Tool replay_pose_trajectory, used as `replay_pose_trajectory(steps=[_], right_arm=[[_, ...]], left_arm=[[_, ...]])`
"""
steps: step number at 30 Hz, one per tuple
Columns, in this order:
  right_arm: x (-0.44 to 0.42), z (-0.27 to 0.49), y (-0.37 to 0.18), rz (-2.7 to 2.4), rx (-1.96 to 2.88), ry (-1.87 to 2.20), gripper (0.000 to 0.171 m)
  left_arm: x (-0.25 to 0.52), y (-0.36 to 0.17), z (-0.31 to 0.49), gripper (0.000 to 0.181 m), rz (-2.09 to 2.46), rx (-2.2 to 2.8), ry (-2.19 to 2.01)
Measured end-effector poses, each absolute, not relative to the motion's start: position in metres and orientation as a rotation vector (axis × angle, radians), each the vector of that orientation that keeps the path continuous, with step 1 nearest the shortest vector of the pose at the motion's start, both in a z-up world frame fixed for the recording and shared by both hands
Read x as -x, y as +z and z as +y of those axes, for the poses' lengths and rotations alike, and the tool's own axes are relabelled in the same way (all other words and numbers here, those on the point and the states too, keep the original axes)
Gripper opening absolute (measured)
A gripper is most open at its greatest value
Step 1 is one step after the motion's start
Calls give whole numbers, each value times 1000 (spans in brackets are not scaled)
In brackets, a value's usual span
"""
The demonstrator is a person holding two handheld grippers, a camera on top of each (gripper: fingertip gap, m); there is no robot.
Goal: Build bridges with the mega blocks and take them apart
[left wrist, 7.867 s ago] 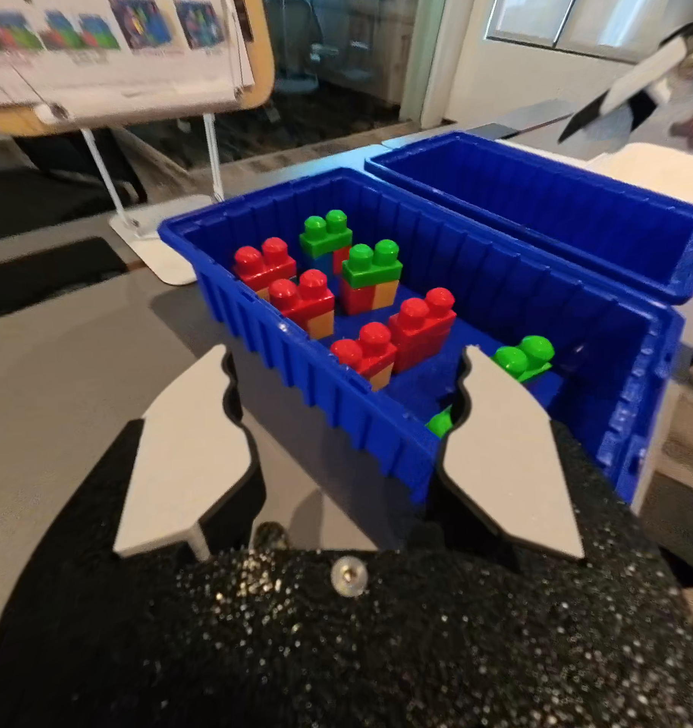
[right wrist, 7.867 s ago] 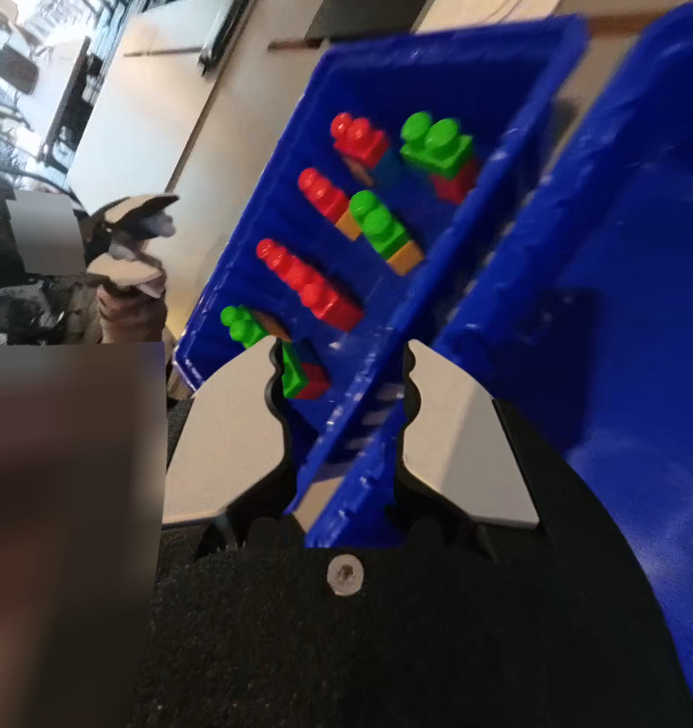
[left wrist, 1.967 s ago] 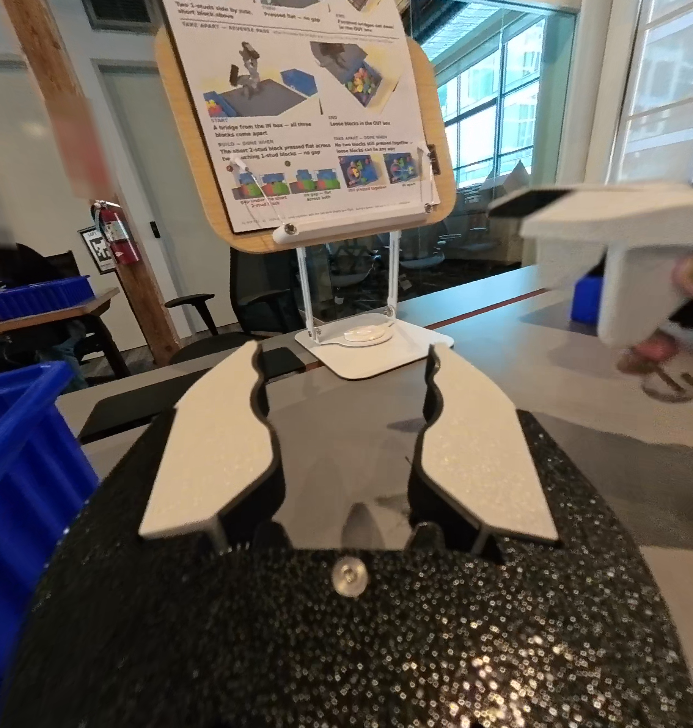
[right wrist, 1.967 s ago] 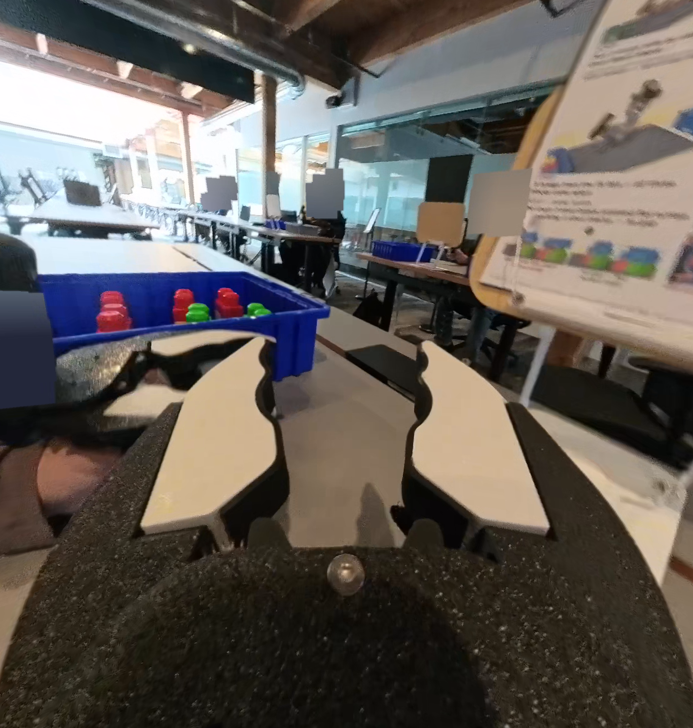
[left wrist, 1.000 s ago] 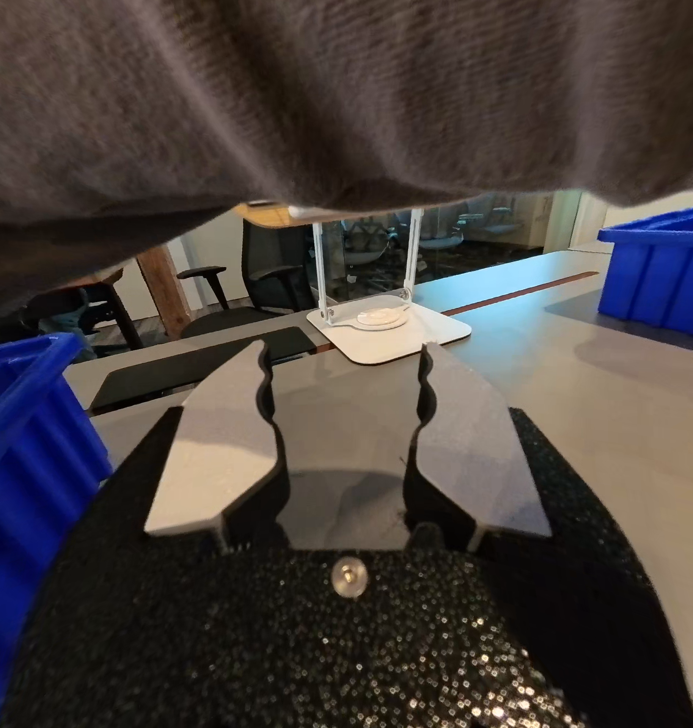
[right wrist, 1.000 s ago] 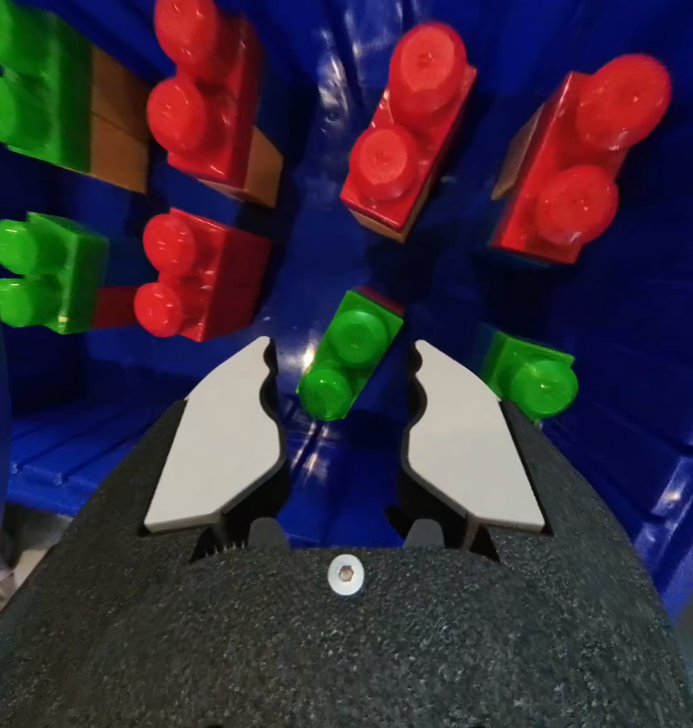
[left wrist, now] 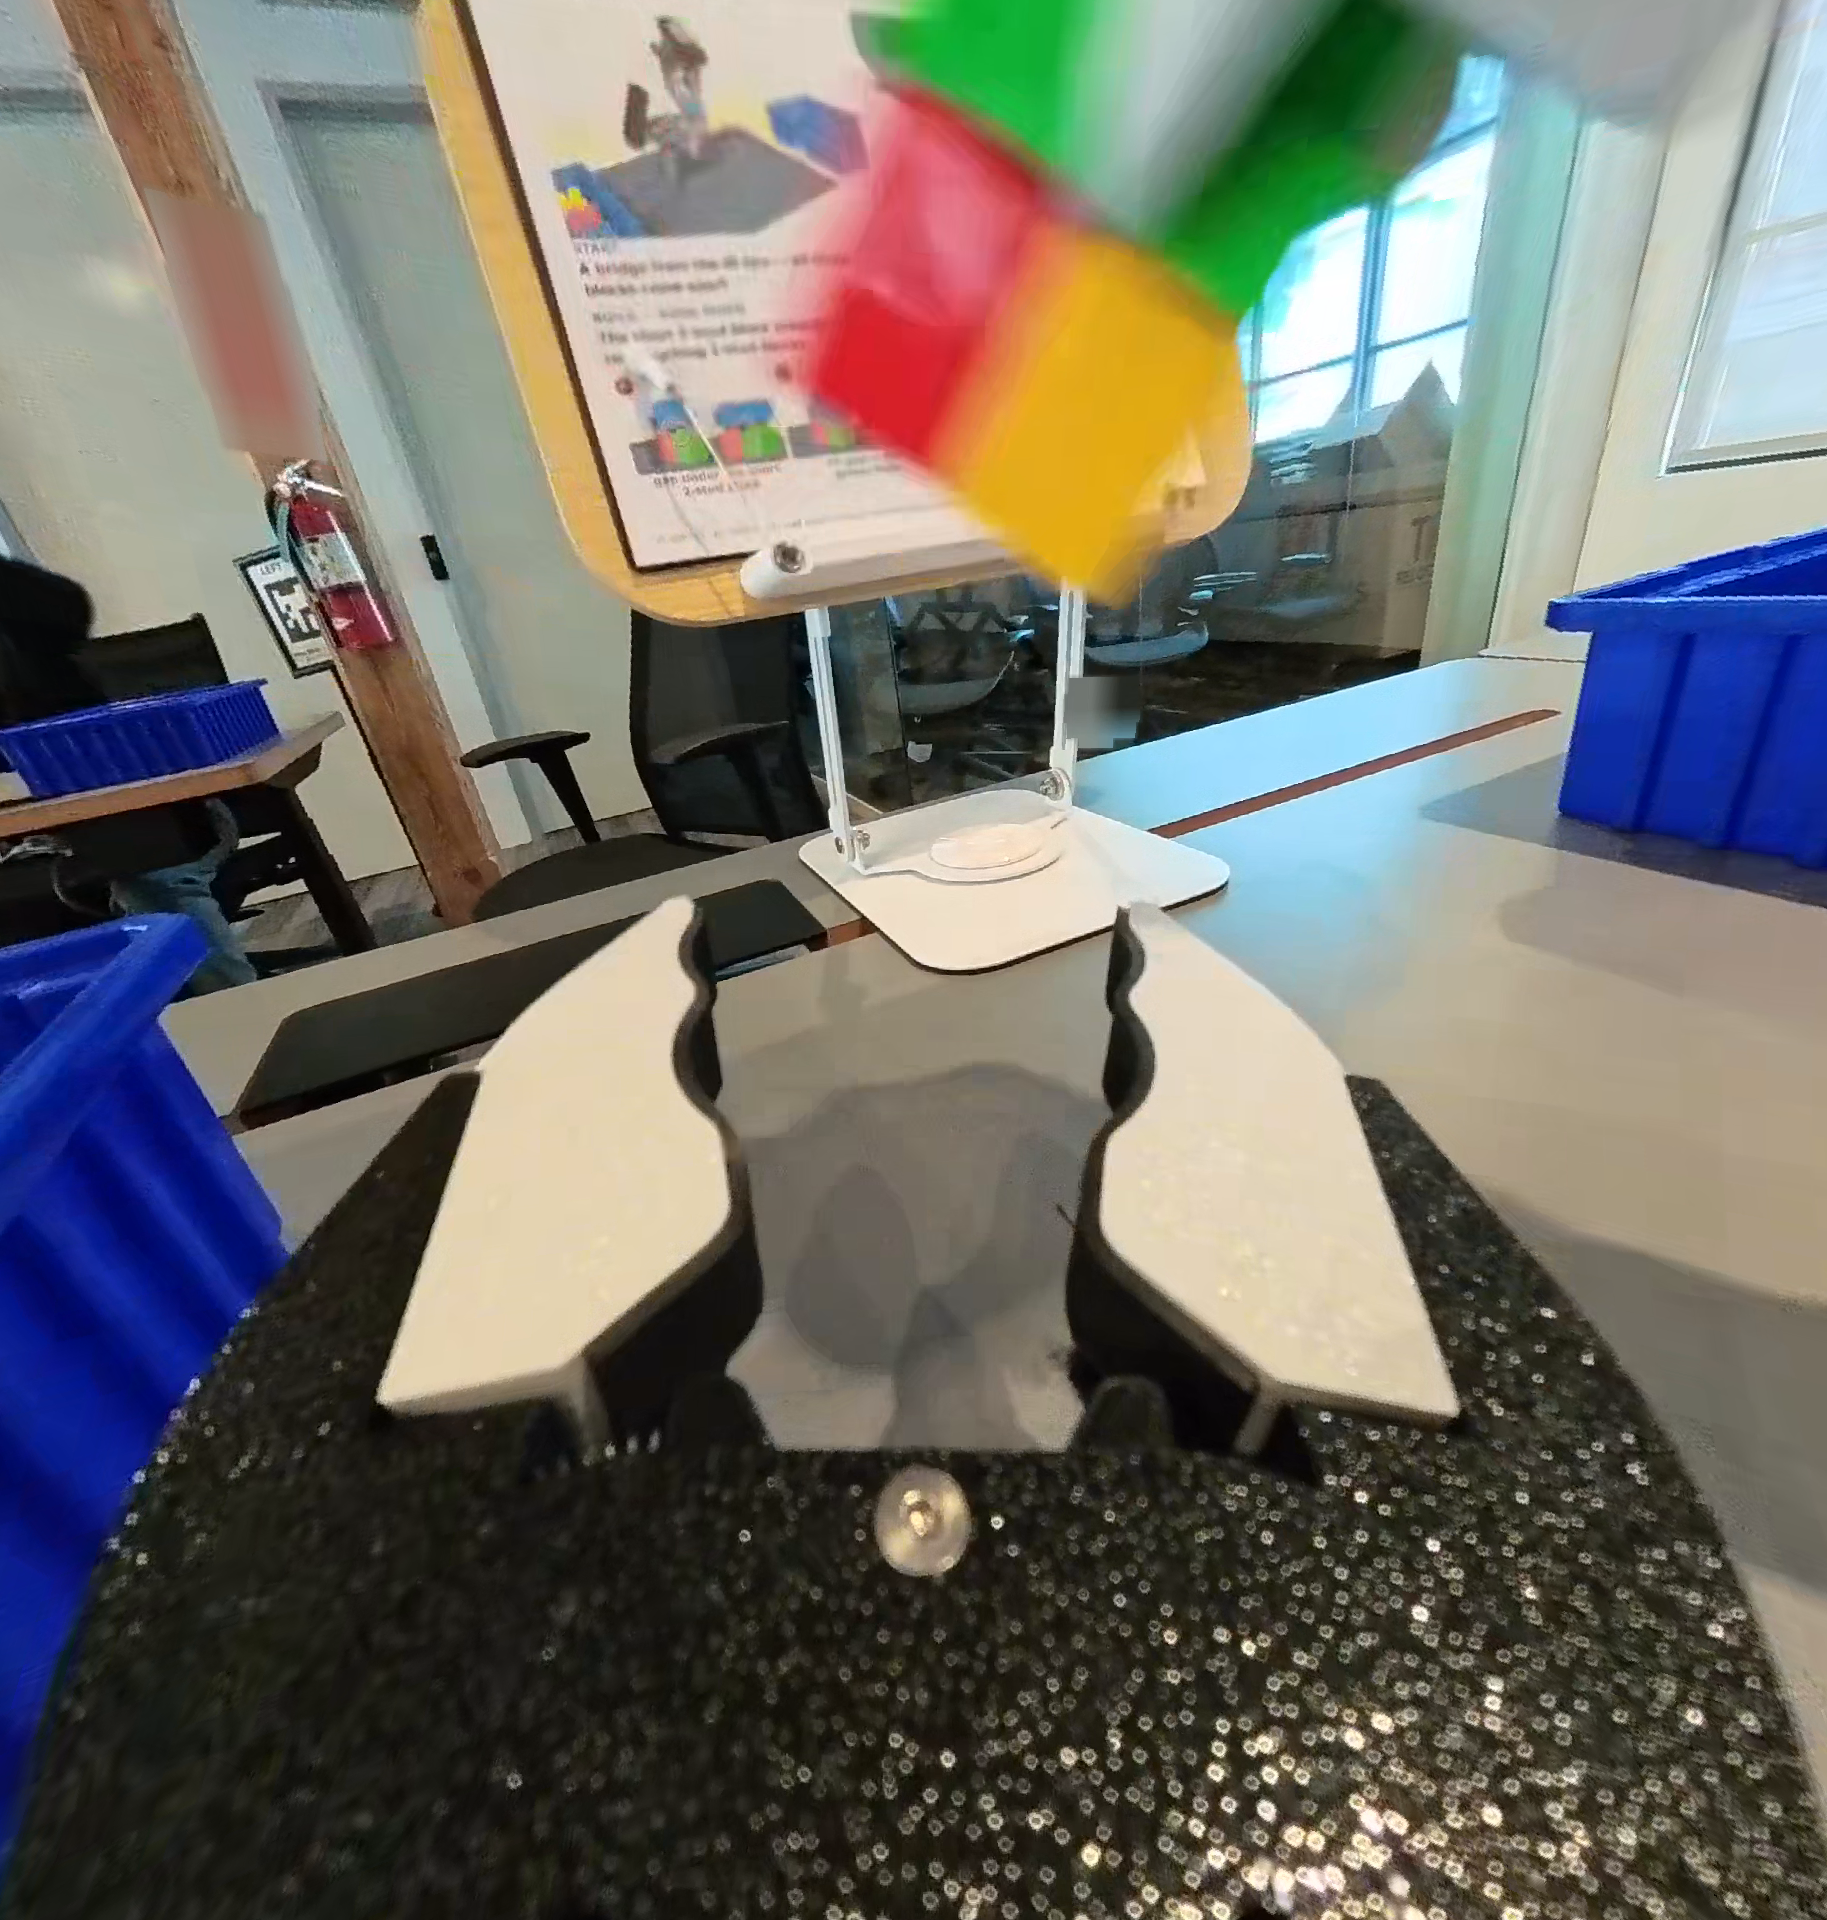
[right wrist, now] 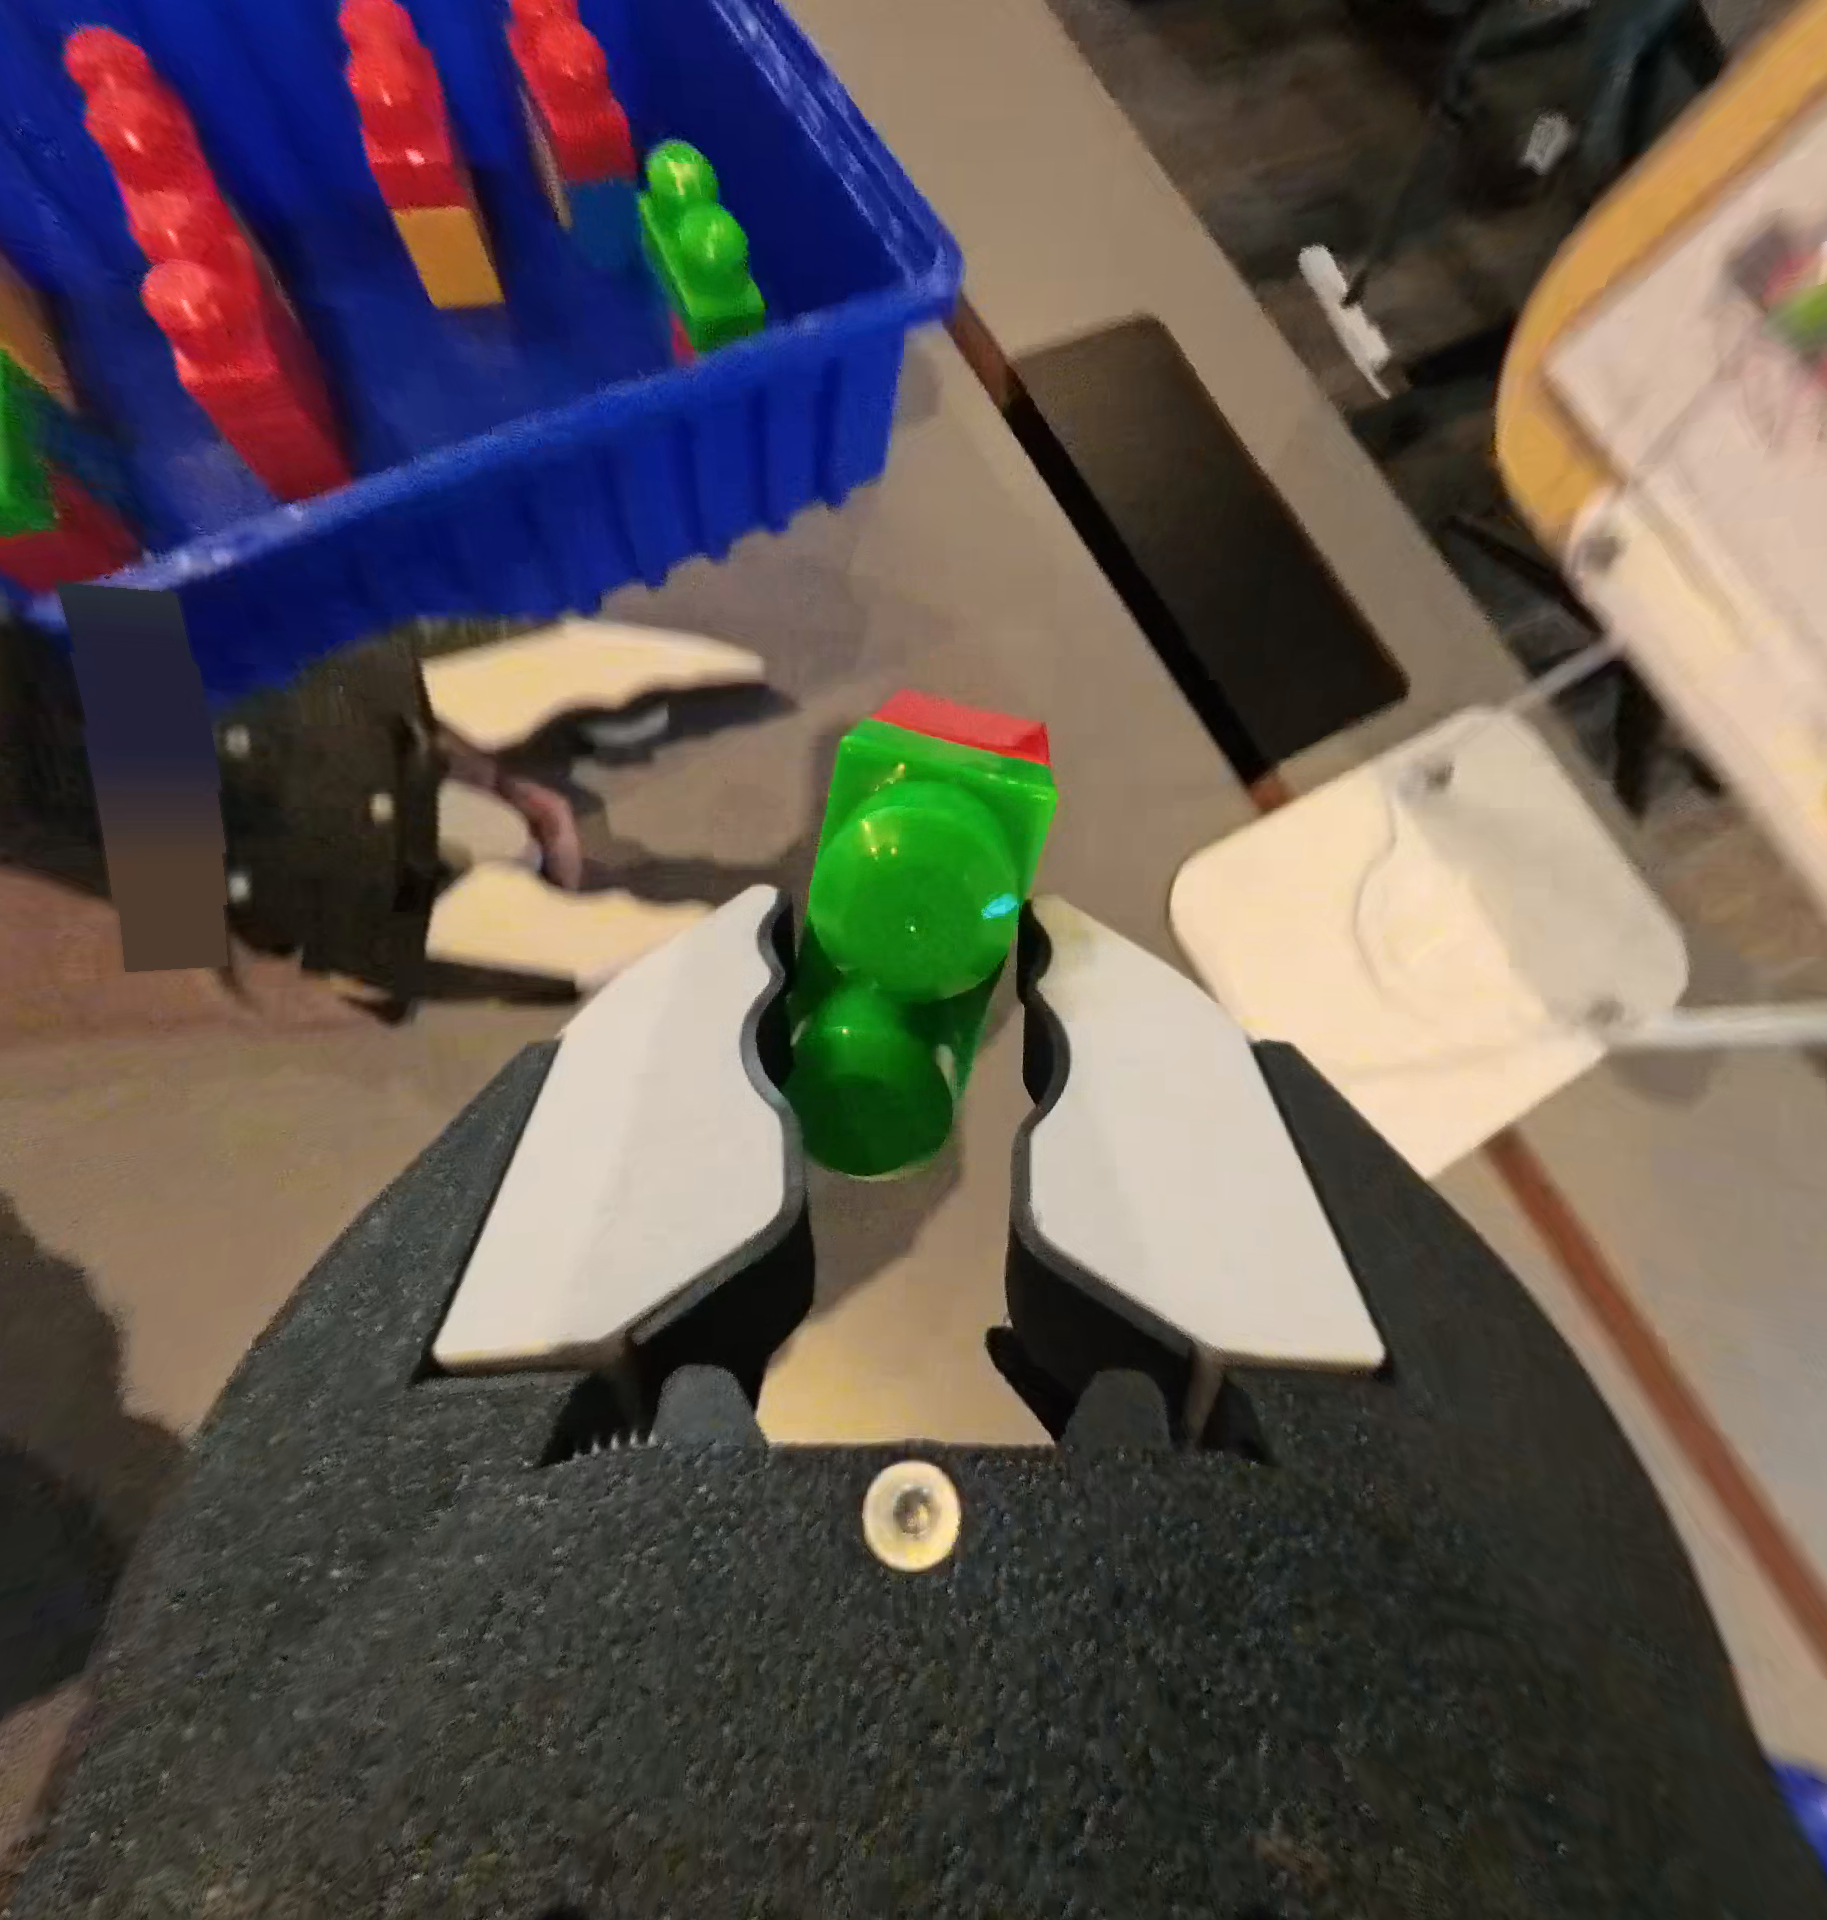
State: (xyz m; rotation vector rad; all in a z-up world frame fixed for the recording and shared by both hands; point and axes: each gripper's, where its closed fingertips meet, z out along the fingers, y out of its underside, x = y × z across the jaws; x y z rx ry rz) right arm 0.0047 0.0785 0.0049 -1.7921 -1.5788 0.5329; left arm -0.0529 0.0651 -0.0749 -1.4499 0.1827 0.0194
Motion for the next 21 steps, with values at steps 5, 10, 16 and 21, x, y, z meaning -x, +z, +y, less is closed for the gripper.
replay_pose_trajectory(steps=[5, 10, 16, 21], right_arm=[[-54, 54, -53, -1644, 1904, 513, 40], [-58, 49, -102, -1887, 2029, 382, 40], [-50, 54, -142, -2045, 2035, 274, 40], [-39, 51, -150, -2094, 1988, 299, 38]], left_arm=[[54, -74, 63, 72, 178, 1441, 6], [54, -70, 59, 72, 168, 1414, -34], [48, -70, 59, 72, 200, 1407, -28], [49, -71, 61, 71, 188, 1418, -42]])
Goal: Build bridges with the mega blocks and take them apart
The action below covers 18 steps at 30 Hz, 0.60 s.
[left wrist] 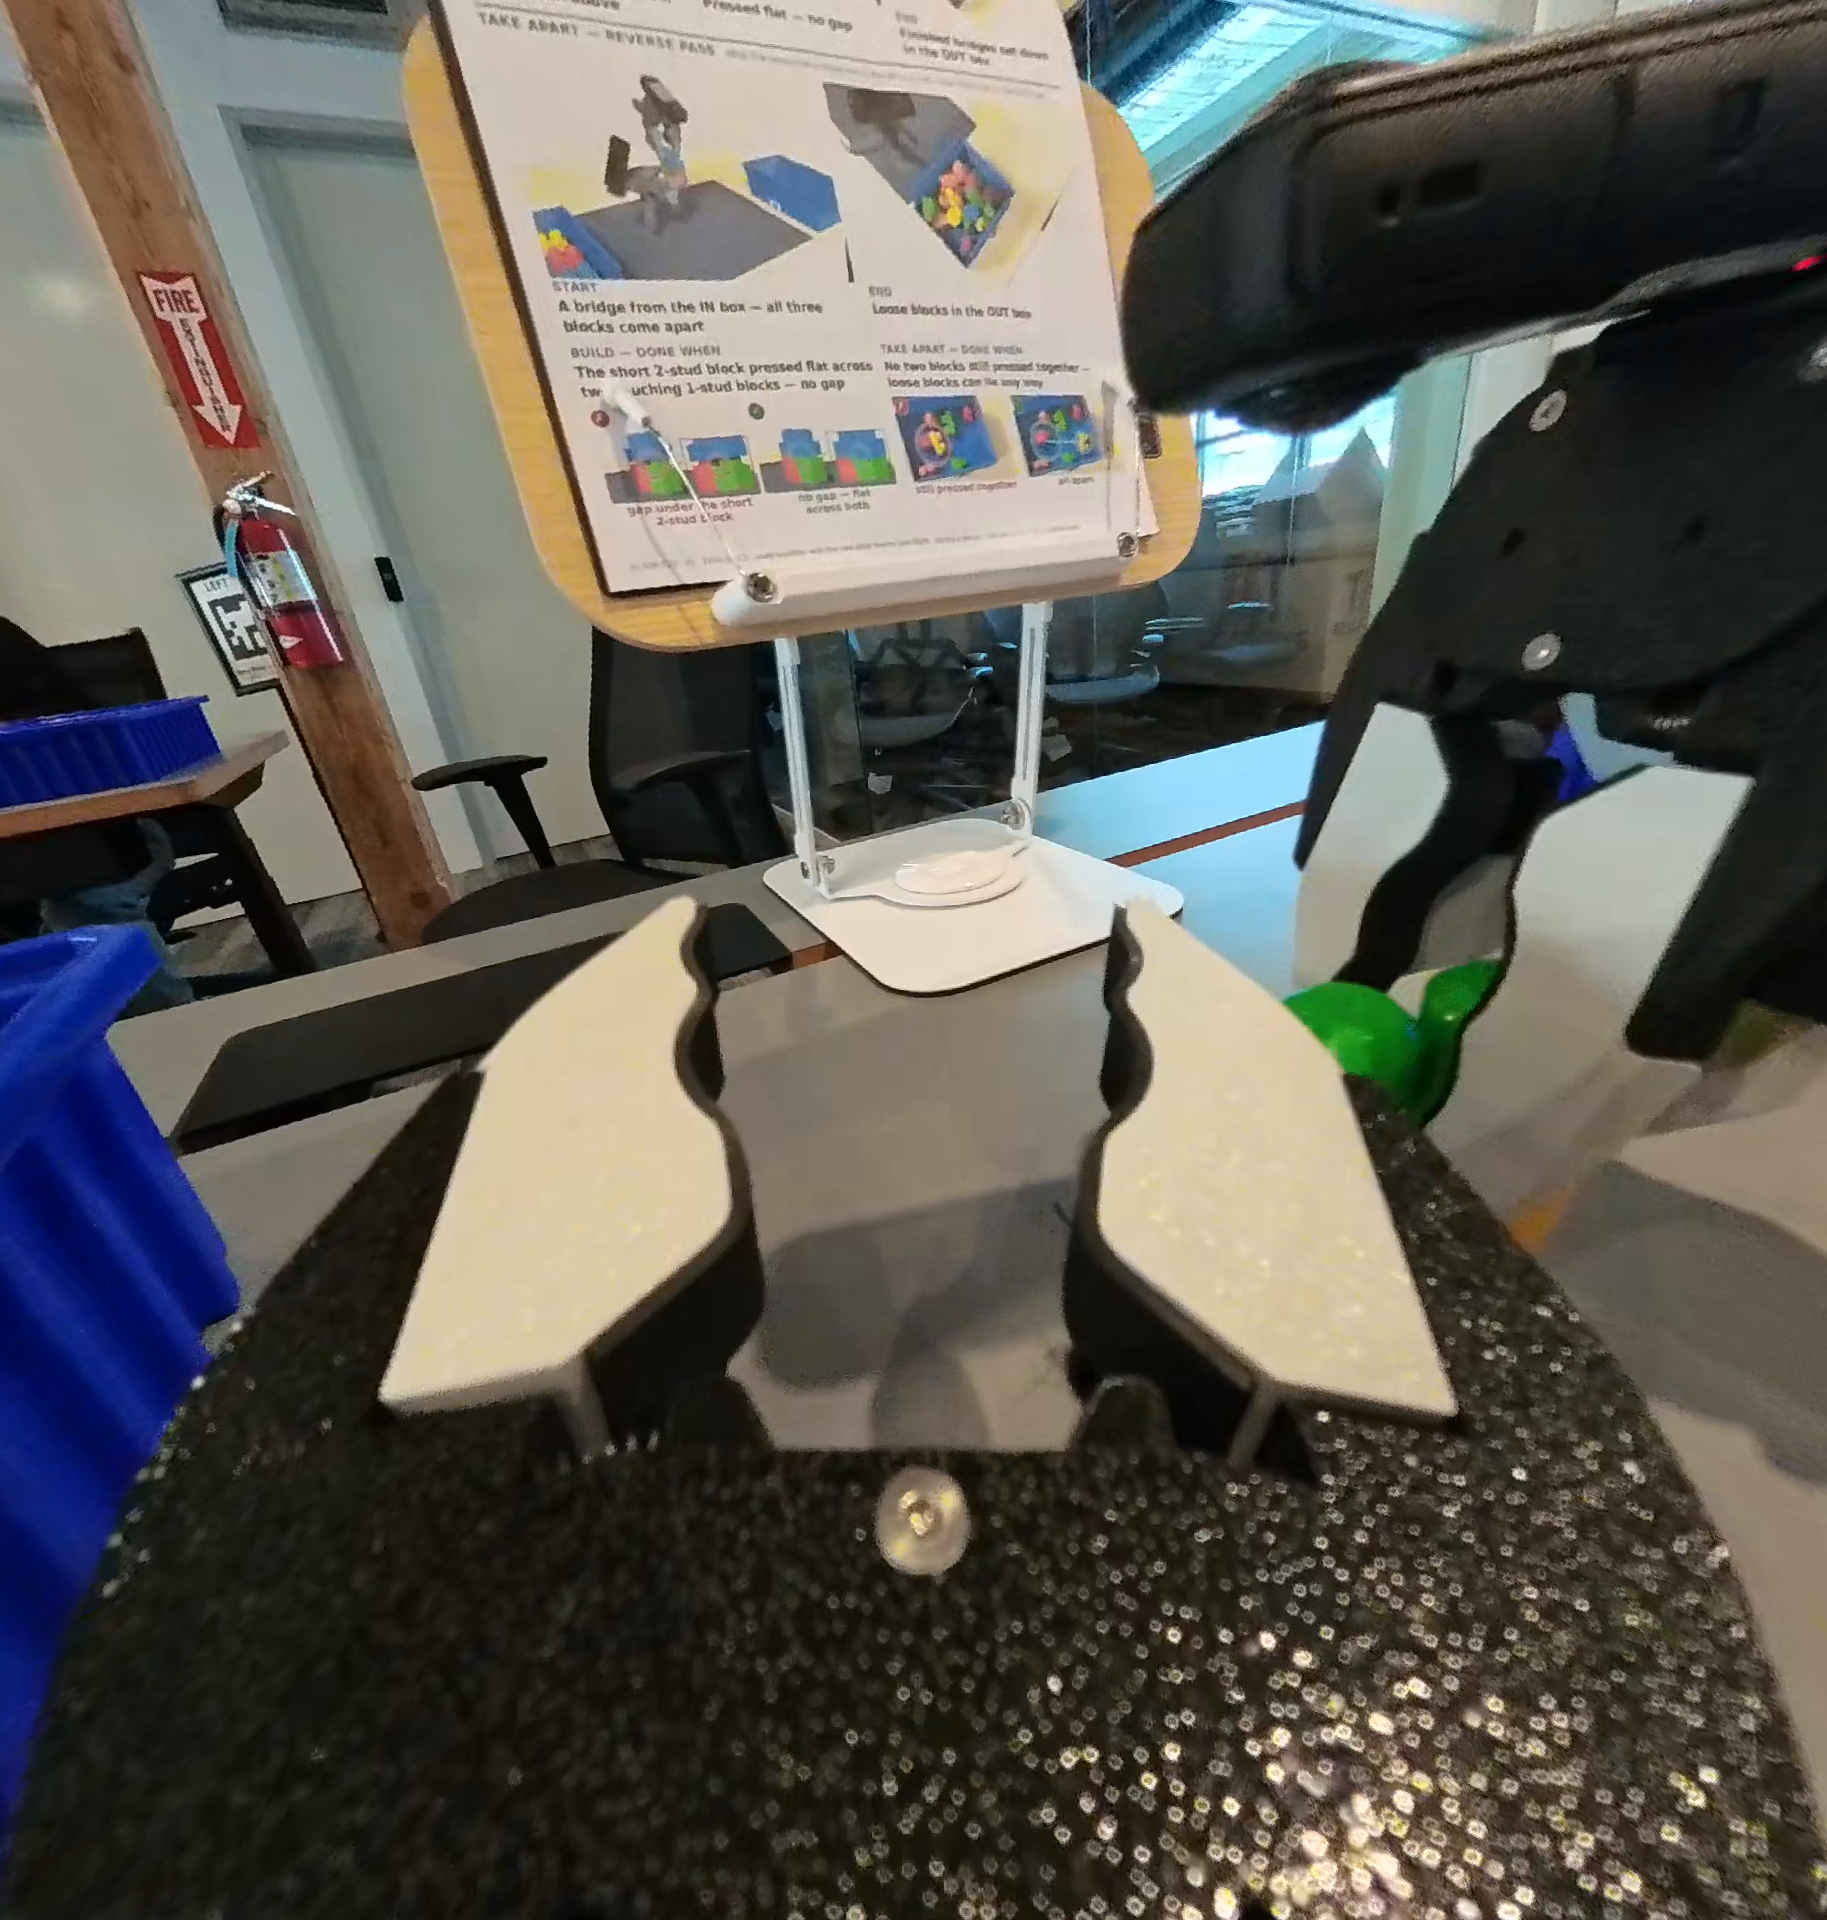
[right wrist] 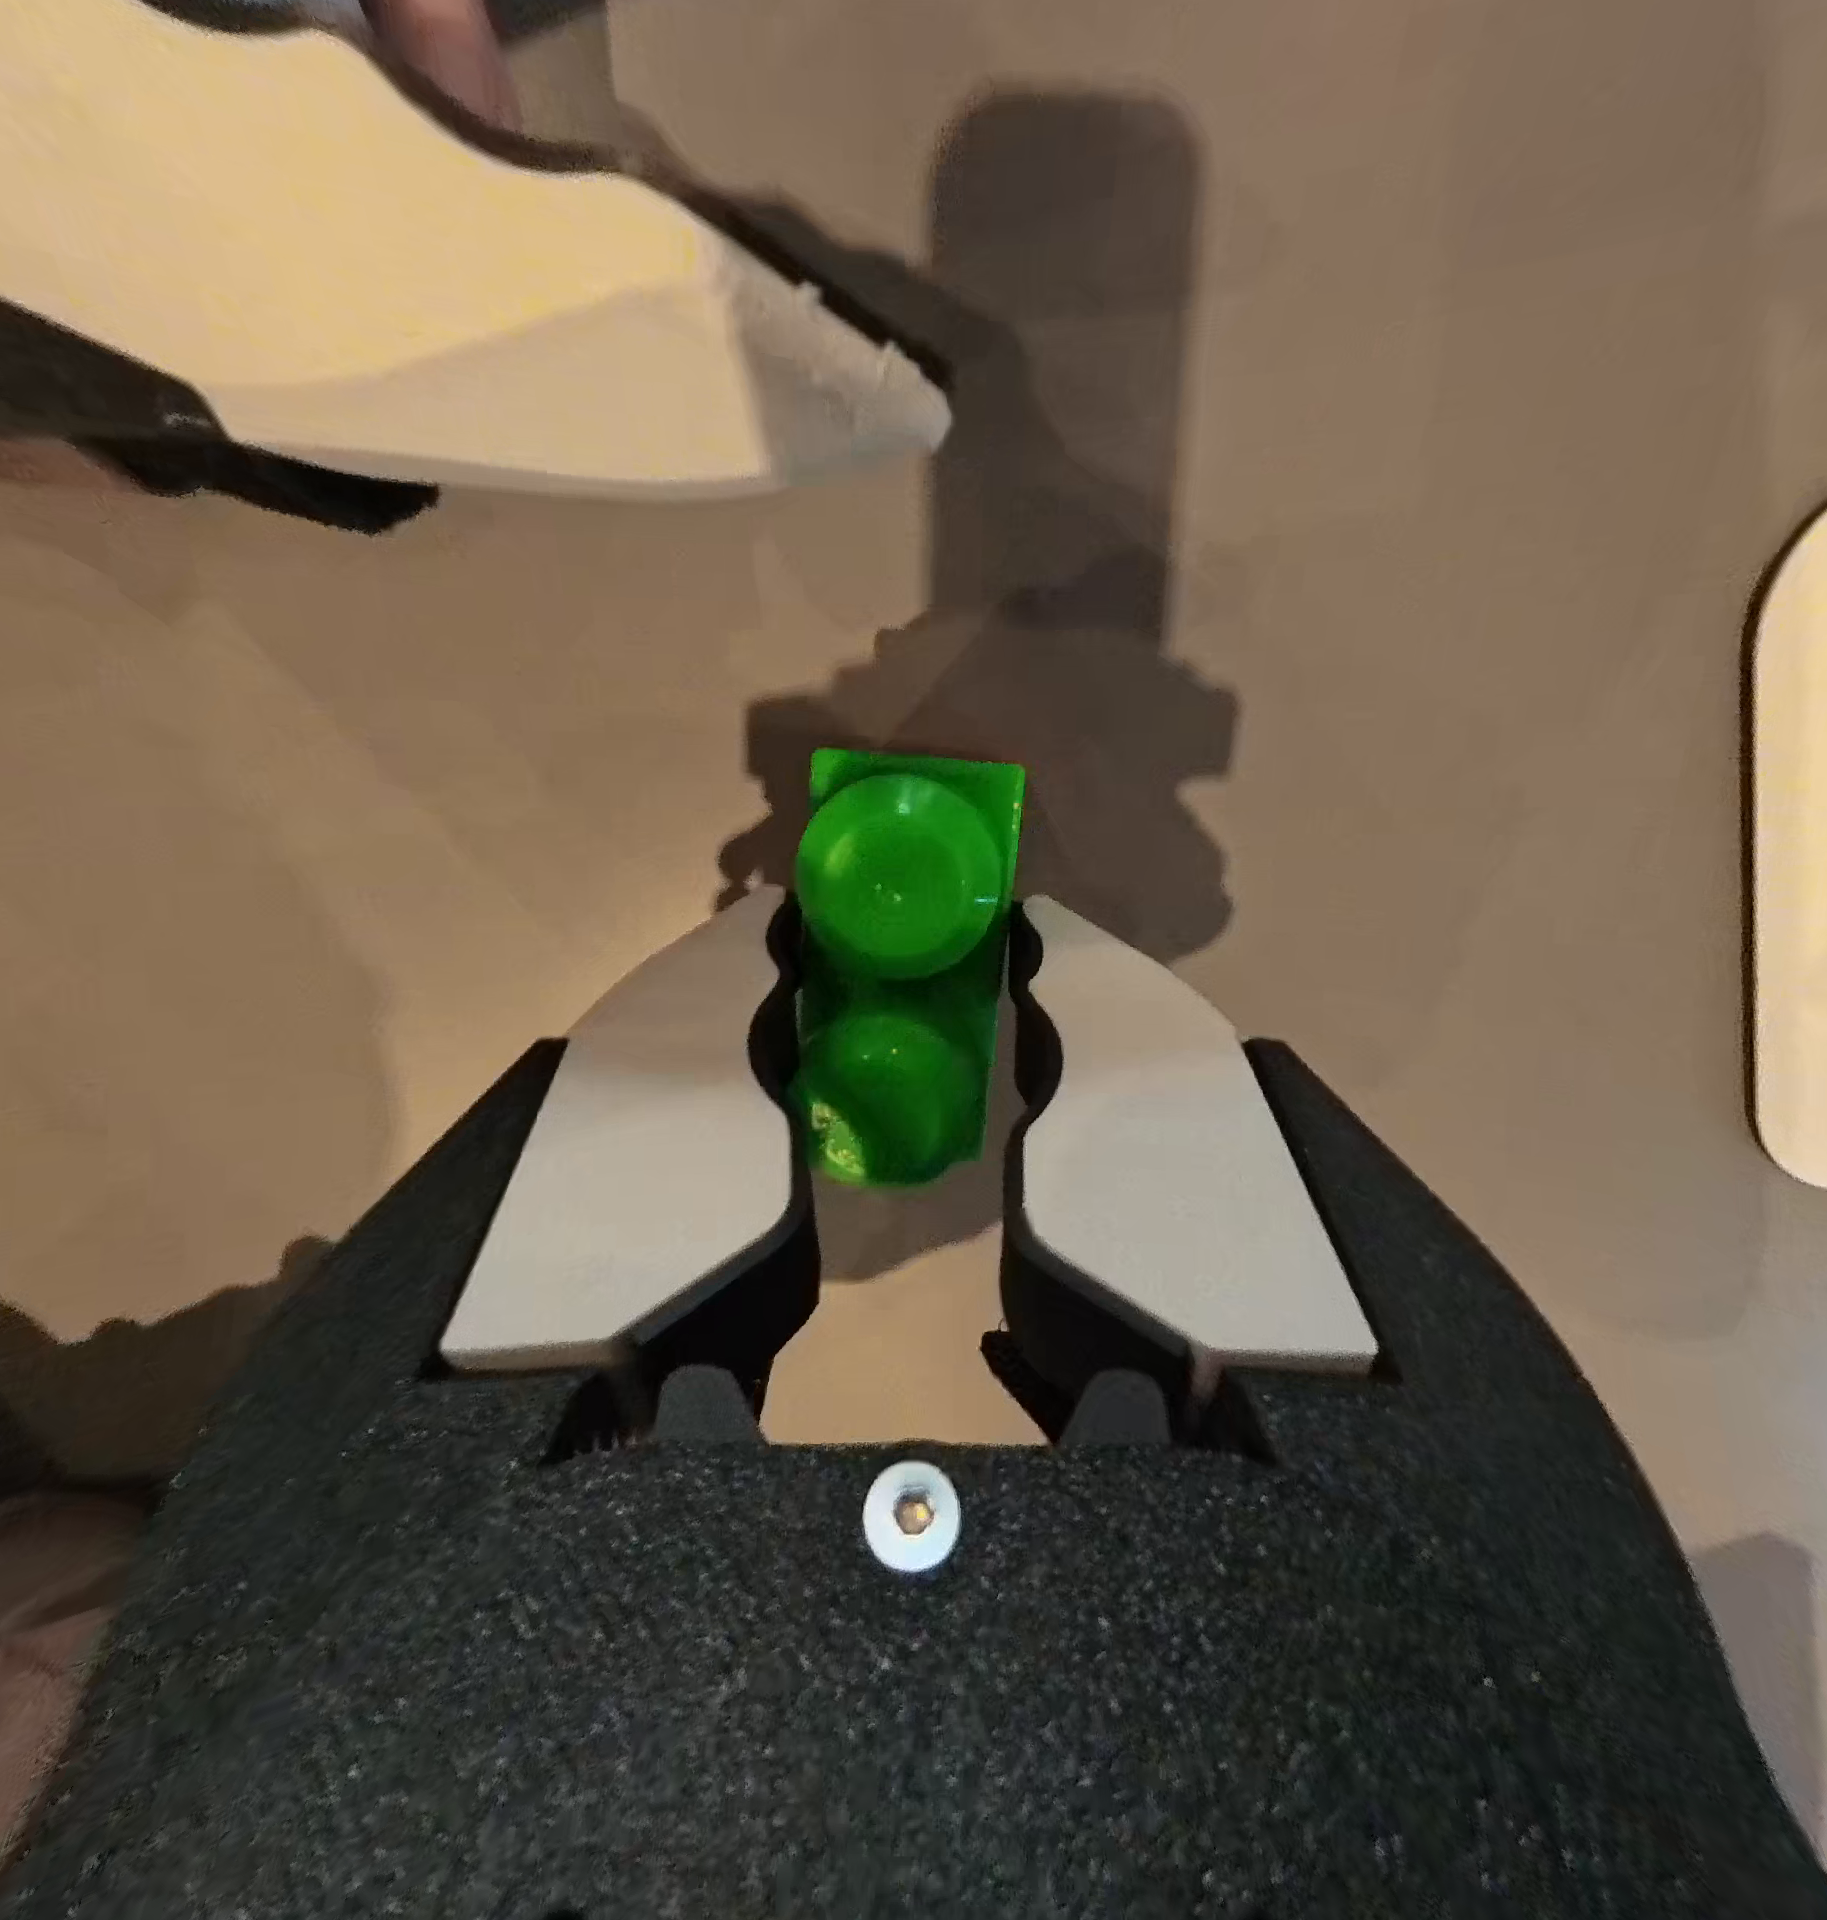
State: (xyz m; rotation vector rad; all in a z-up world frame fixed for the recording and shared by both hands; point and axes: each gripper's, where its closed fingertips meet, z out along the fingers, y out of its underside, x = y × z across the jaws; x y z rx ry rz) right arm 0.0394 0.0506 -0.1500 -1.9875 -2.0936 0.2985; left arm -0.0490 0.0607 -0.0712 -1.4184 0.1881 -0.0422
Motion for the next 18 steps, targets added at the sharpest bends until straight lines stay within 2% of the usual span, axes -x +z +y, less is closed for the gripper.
replay_pose_trajectory(steps=[3, 10, 14, 18], right_arm=[[-35, 51, -149, -2093, 1948, 314, 38], [-31, 54, -118, -1858, 1918, 561, 79], [-26, 42, -85, -1579, 1526, 869, 98], [-53, 32, -53, -1143, 1114, 970, 85]], left_arm=[[50, -71, 61, 71, 181, 1417, -48], [48, -71, 61, 72, 190, 1415, -47], [48, -71, 62, 72, 192, 1417, -45], [45, -74, 64, 70, 202, 1442, -57]])
